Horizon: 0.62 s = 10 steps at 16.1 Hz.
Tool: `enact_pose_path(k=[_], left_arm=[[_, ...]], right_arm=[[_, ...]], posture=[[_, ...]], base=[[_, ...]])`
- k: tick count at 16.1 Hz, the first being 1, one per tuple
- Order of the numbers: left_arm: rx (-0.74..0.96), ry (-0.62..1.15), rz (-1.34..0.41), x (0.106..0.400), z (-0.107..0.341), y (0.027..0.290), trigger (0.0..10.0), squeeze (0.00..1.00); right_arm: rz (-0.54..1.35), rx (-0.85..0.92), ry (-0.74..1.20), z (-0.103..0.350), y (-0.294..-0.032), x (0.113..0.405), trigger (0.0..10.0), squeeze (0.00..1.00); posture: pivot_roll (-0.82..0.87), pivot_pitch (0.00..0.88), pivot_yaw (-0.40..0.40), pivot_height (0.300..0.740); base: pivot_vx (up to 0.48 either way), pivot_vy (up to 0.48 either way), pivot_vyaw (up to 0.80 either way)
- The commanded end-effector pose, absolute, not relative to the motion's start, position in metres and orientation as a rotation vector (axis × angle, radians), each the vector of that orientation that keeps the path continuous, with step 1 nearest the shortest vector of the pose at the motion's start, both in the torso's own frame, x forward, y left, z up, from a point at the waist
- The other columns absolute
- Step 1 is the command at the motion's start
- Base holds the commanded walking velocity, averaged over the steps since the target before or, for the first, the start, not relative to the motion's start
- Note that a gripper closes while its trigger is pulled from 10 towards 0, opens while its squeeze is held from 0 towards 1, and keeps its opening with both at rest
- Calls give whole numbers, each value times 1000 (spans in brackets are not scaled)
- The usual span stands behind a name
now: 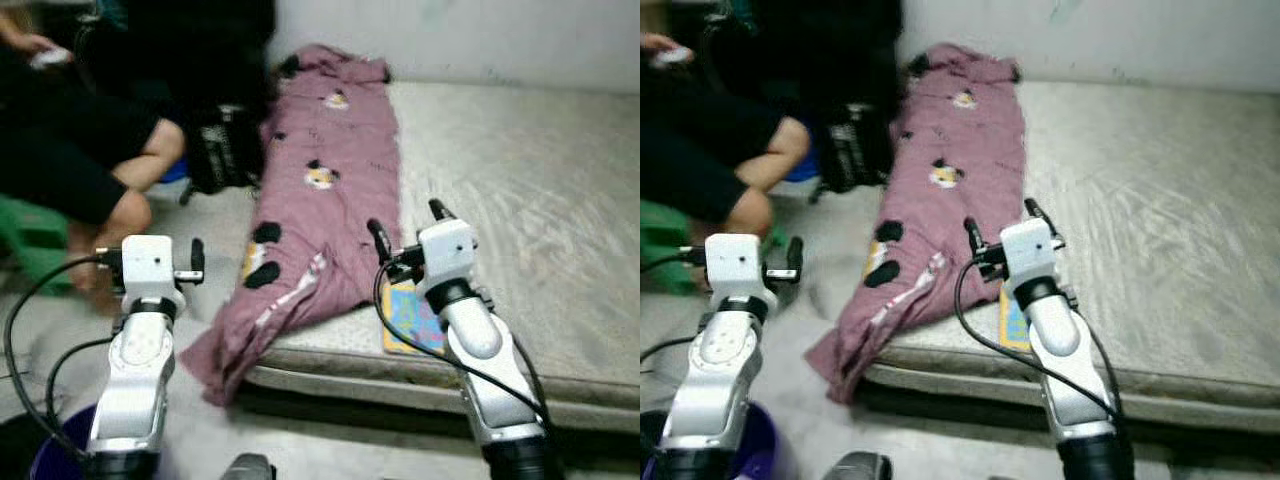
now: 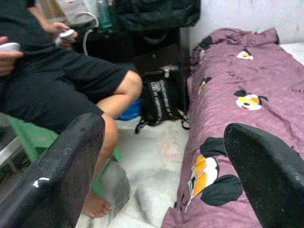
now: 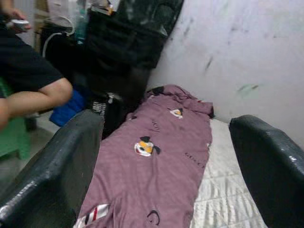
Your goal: Clean up the room
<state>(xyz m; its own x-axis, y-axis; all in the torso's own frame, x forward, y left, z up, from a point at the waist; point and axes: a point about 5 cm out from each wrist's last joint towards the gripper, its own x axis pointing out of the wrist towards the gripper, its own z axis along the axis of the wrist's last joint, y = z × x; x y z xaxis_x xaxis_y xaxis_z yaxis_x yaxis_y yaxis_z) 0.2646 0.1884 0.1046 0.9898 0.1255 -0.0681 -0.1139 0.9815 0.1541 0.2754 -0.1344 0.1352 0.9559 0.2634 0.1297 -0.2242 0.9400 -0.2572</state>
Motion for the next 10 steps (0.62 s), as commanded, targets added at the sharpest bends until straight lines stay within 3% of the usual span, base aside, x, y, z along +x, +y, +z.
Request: enact_pose_path(k=[1,5,8,10], left_arm=[[150,63,104,267,107,186,10000,0],[129,30,65,271,110,182,10000,0],[110,22,61,274,112,181,10000,0],[89,5,76,278,115,182,10000,0]], right_arm=[[231,-221,-171,136,-138,277,10000,0],[224,-195,-171,136,-136,282,10000,0],[199,-177,-172,137,-139,285,10000,0],[132,-142,-162,134,-145,289,10000,0]], posture=[[22,0,-7,740],[23,0,-4,740],[23,0,-1,740],[22,0,4,740]], base=[[0,0,0],[0,0,0],[0,0,-640],[0,0,0]])
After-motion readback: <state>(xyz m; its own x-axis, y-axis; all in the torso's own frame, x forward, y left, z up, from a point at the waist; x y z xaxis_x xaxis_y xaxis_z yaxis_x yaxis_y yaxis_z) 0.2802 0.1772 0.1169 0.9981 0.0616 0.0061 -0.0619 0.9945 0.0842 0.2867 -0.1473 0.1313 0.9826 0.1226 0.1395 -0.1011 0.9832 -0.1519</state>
